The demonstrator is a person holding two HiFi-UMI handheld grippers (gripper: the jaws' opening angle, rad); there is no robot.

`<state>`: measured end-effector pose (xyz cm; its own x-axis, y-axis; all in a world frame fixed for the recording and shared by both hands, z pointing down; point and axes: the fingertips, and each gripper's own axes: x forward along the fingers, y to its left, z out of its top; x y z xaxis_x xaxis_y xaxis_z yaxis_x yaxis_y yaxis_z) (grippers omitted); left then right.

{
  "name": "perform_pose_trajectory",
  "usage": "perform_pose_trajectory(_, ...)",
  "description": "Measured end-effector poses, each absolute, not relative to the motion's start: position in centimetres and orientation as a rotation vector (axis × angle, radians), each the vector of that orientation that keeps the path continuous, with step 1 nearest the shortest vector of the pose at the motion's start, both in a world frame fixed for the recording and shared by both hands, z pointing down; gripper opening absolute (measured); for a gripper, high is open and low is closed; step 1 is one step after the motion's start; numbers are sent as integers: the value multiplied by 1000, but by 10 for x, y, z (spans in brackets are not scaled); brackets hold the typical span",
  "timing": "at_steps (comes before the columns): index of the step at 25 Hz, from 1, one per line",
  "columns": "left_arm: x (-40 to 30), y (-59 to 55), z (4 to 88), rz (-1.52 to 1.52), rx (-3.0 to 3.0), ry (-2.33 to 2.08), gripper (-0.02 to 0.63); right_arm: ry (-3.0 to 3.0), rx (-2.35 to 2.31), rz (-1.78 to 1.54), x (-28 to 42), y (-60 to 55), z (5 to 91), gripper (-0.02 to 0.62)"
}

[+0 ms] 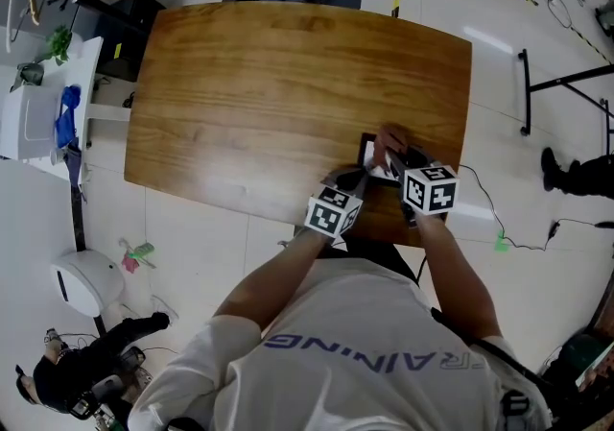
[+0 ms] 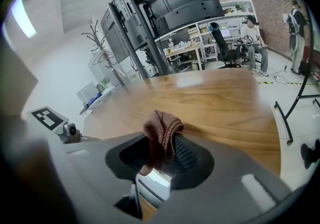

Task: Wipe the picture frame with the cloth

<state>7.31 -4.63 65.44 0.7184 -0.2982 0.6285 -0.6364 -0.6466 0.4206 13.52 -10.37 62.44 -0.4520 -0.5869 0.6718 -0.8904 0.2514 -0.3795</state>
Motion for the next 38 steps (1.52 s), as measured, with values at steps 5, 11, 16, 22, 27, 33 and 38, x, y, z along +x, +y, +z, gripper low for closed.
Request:
perform_pose_trajectory(5, 74, -46, 655, 687, 2281, -706, 3, -2110, 1447, 1076, 177, -88, 625, 123)
perform_pose_trajectory(11, 72, -48, 653, 678, 2268, -716, 3, -2072, 1524, 1087, 212, -78, 622, 124)
perform_pose_trajectory(16, 70, -45, 655, 682, 2266, -700, 3, -2072, 1538, 1068, 210, -80, 623, 126)
perform_pose_trajectory(22, 70, -46, 655, 677, 2263, -694, 3, -2230, 1418, 1099, 150, -93, 594, 126)
perform_pose_trajectory(27, 71, -45, 654, 677, 2261, -688, 3, -2262, 1288, 1081, 94, -99, 606, 126)
perform_pose_trajectory(33, 69, -44, 654, 683, 2273, -688, 3, -2223, 1277, 1061, 85, -94, 620, 126)
perform_pose_trajectory(38, 69, -44, 654, 684, 2272, -689, 3, -2183, 1293, 1043, 102, -86, 624, 126)
